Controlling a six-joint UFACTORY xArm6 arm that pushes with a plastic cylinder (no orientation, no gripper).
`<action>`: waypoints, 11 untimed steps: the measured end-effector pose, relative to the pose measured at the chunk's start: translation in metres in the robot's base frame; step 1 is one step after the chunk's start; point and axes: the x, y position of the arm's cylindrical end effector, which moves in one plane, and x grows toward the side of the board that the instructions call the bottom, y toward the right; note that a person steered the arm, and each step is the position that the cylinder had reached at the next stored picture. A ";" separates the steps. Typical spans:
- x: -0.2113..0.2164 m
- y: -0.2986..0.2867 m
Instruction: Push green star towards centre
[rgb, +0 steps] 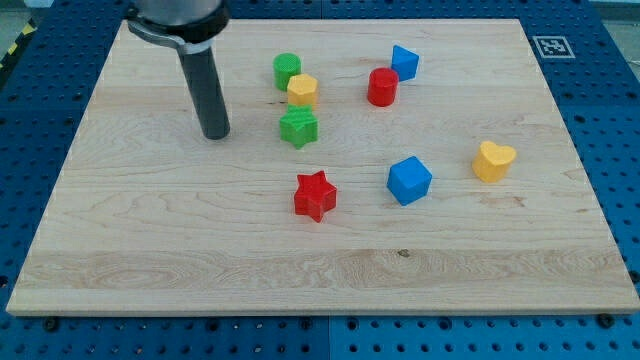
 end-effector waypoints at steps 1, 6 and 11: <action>0.000 0.002; 0.000 0.105; 0.000 0.143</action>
